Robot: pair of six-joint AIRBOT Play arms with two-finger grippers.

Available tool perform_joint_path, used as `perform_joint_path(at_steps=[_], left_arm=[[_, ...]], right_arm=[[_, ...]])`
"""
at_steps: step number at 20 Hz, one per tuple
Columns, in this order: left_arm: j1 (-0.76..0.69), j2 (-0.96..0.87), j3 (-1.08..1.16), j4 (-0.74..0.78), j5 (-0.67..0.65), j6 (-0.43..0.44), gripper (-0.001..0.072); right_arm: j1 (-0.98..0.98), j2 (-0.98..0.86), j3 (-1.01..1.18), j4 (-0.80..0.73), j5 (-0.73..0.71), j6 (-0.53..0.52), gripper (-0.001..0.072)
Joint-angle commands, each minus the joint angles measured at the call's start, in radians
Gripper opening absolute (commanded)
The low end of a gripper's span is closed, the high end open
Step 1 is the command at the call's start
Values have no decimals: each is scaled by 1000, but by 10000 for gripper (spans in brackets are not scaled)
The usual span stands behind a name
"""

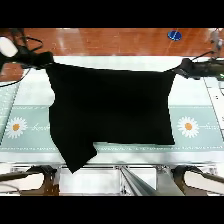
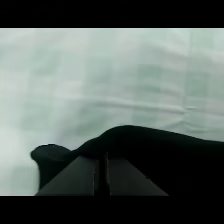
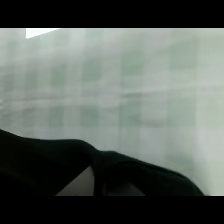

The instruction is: Fold the shirts.

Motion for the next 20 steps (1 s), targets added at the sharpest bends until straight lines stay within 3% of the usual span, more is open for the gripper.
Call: perform_joint_path(at_steps=[1,5,8,12,20], left_arm=[[0,-201,96,-143,19,-2,18],[11,-230,96,-171,-21,-1,18],[56,-206,103,-171,-157,158,17],[121,-205,67,-198,-471,298,17],[90,-209,-150,-258,-397,318,17]], right_arm=[[24,-247,155,24,-43,47,30],[12,-331,254,11,43,95,31],[-28,-311,267,-76,203,77,31],[-76,-297,243,-261,456,77,31],[-76,-297,22,-266,380,74,31]])
